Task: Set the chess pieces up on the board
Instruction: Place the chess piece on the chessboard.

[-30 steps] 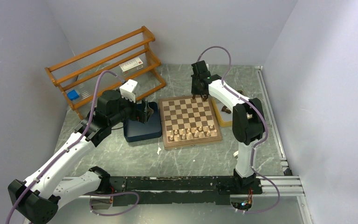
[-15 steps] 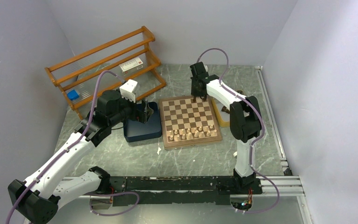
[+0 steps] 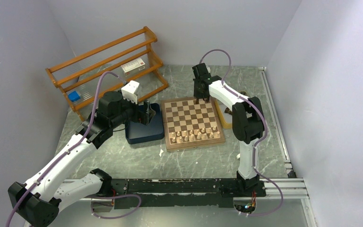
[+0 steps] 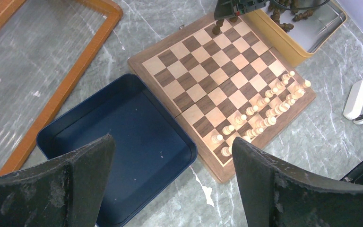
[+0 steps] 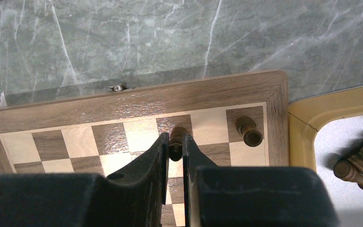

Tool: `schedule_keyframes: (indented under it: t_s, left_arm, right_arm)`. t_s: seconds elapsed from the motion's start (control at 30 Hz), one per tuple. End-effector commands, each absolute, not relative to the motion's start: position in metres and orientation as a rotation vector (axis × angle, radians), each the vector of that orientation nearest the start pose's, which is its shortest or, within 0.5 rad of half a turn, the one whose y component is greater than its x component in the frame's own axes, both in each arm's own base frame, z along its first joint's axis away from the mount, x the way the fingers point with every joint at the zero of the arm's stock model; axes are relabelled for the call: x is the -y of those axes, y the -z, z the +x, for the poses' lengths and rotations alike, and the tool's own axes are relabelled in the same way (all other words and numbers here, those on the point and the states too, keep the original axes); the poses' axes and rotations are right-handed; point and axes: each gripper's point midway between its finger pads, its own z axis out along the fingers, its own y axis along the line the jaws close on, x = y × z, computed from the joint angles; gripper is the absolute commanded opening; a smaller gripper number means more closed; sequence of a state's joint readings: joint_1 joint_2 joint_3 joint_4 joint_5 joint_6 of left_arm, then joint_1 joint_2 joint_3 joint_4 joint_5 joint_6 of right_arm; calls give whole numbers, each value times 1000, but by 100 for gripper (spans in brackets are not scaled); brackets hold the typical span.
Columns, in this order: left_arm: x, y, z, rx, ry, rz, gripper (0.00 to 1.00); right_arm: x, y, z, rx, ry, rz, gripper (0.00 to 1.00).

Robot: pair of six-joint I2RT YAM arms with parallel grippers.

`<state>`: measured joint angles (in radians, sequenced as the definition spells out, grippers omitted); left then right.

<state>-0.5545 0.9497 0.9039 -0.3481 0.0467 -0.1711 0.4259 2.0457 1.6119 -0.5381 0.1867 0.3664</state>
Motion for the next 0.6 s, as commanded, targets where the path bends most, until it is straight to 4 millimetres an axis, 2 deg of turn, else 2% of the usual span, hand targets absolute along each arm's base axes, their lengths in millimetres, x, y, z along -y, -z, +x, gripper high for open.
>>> schedule_keyframes:
  t_s: [0.0, 0.57]
  left_arm:
    - [184, -250, 270, -1926, 506, 414, 98]
    - [185, -250, 270, -1924, 513, 417, 98]
  right_arm:
    - [-195, -70, 464, -2521, -88, -1, 16]
    - [-197, -67, 468, -2531, -86, -8, 21]
